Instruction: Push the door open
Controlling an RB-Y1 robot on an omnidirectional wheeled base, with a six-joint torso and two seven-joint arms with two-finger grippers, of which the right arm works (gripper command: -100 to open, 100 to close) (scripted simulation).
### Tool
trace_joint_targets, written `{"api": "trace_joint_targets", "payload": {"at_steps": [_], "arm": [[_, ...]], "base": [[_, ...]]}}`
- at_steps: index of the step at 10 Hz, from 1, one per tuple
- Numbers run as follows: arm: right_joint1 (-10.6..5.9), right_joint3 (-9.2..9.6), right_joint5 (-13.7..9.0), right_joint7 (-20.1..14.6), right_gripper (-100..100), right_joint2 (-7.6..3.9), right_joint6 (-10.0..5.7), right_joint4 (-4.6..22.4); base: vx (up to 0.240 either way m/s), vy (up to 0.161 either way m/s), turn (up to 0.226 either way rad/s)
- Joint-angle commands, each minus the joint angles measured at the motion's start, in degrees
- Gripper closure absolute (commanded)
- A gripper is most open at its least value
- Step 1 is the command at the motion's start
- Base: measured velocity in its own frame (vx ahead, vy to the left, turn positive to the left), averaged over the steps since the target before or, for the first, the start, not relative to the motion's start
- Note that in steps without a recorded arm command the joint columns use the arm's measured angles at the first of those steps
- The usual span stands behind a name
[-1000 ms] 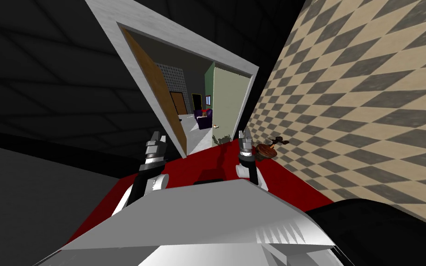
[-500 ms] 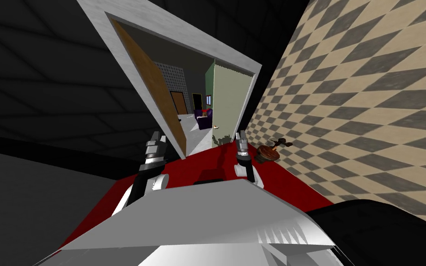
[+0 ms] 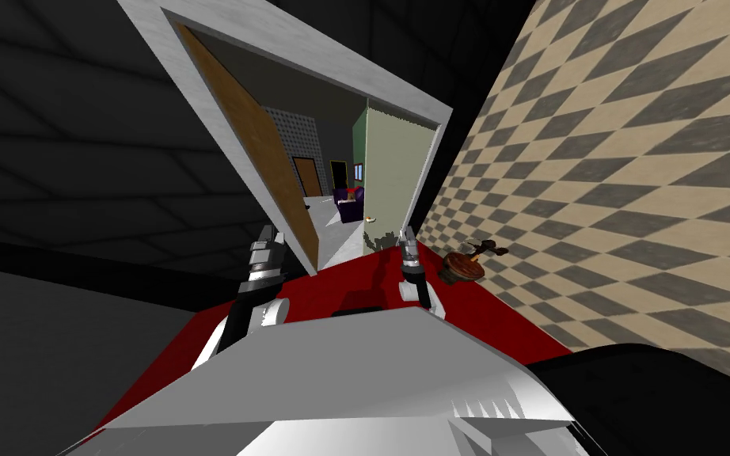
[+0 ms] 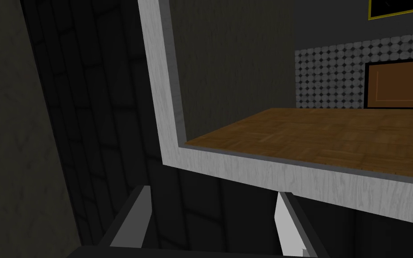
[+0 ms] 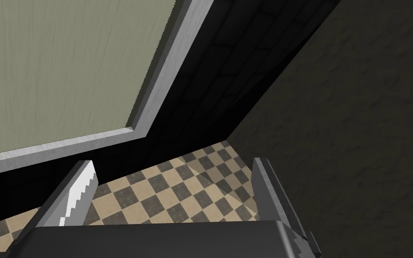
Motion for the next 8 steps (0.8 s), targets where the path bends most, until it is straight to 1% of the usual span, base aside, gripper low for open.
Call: {"api": "trace_joint_targets", "payload": {"at_steps": [1, 8], "arm": [[-0.74, 0.17, -0.2, -0.1, -100, -0.32, -0.31, 2.4], [-4.42, 1.21, -1.0, -0.4, -100, -1.14, -1.19, 12.5]], "base": [[0.093, -0.038, 0.03], [0.097, -0.046, 0.025]]}}
